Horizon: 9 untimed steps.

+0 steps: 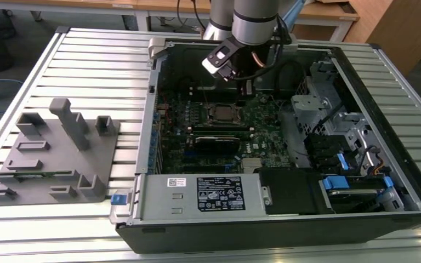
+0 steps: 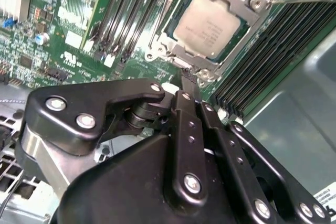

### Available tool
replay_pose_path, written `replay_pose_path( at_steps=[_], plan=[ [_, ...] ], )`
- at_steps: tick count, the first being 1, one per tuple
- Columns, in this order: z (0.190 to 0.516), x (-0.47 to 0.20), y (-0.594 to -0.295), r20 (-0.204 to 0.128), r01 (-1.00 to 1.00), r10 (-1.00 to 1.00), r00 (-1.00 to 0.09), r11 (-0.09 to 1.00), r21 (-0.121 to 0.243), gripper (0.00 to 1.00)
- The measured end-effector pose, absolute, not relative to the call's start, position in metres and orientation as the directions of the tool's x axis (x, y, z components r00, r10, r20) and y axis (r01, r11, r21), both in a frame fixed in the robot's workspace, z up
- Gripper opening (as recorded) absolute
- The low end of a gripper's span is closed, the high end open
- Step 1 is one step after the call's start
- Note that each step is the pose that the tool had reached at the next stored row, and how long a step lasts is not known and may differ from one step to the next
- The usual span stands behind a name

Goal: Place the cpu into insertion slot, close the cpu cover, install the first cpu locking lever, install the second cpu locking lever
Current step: 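Close the cpu cover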

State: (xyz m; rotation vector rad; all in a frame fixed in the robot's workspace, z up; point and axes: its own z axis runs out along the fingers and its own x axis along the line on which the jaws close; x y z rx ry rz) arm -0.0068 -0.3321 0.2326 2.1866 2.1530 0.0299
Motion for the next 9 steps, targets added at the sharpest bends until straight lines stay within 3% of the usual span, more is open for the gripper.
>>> replay_pose_path(
  at_steps=[9],
  plan=[
    [0.2302,-0.0068,-0.3321,-0.038,1.0,0.999,0.015,-0.014,0.01,0.1]
  ],
)
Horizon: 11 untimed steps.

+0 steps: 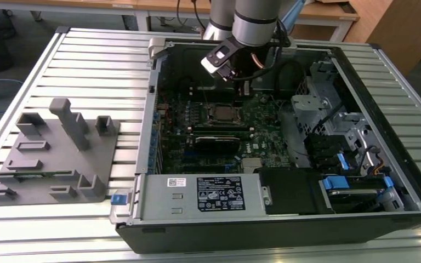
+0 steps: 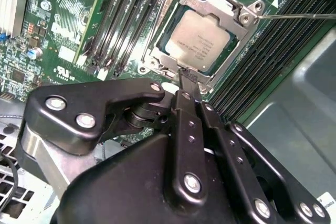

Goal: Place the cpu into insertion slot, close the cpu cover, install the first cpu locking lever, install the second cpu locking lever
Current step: 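Close the cpu cover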

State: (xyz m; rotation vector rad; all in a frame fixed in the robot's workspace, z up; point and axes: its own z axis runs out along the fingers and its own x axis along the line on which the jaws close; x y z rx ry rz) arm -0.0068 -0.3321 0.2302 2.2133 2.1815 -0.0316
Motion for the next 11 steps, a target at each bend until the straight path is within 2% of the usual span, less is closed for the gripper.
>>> replay_pose_path(
  at_steps=[11],
  plan=[
    [0.227,-0.021,-0.332,-0.038,1.0,0.999,0.015,-0.014,0.015,0.1]
  ],
)
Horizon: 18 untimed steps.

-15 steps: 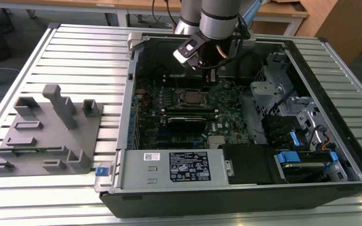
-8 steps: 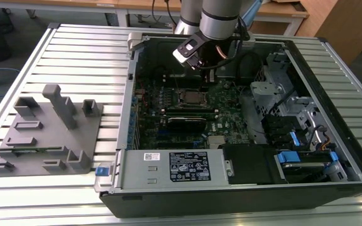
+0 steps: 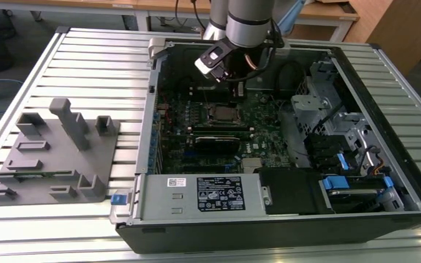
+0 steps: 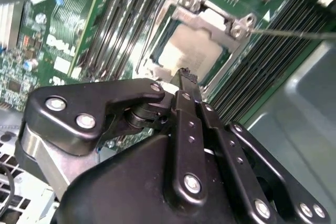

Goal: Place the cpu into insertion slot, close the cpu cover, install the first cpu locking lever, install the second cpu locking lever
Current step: 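Close the cpu cover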

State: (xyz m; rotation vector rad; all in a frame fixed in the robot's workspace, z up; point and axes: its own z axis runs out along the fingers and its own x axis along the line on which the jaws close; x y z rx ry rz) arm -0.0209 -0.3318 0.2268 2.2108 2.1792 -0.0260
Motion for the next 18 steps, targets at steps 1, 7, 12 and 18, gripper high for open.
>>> replay_pose_path(
  at_steps=[1,7,12,18],
  plan=[
    [0.226,-0.025,-0.332,-0.038,1.0,0.999,0.015,-0.014,0.016,0.1],
    [0.222,-0.046,-0.331,-0.038,1.0,0.999,0.015,-0.014,0.026,0.1],
    [0.218,-0.052,-0.331,-0.039,1.0,0.999,0.015,-0.014,0.027,0.1],
    [0.216,-0.059,-0.331,-0.039,0.999,0.999,0.029,-0.027,0.029,0.1]
  ],
)
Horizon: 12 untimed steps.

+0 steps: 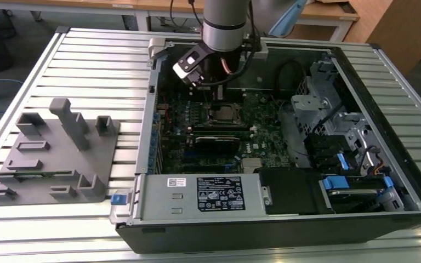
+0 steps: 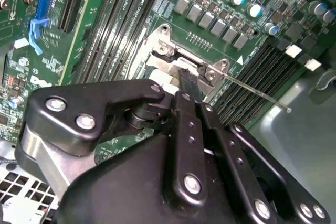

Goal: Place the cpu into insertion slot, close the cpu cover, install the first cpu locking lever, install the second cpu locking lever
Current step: 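Close the cpu cover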

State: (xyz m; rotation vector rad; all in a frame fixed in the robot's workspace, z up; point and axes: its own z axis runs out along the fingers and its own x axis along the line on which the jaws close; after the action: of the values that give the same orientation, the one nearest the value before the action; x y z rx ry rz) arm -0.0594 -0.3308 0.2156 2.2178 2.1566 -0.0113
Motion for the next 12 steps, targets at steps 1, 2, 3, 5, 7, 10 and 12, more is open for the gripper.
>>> replay_pose_path(
  at_steps=[1,2,3,5,7,10,12],
  plan=[
    [0.2156,-0.0595,-0.3308,-0.039,0.999,0.999,0.034,-0.033,0.029,0.1],
    [0.2156,-0.0595,-0.3308,-0.039,0.999,0.999,0.035,-0.034,0.029,0.1],
    [0.2155,-0.0595,-0.3308,-0.039,0.999,0.999,0.035,-0.034,0.029,0.1],
    [0.2155,-0.0595,-0.3308,-0.039,0.999,0.999,0.035,-0.034,0.029,0.1],
    [0.2154,-0.0594,-0.3307,-0.038,0.999,0.999,0.015,-0.014,0.029,0.1],
    [0.2153,-0.0594,-0.3308,-0.038,0.999,0.998,-0.04,0.041,0.029,0.1],
    [0.2153,-0.0594,-0.3307,-0.038,0.997,0.996,-0.076,0.077,0.029,0.1]
  ],
)
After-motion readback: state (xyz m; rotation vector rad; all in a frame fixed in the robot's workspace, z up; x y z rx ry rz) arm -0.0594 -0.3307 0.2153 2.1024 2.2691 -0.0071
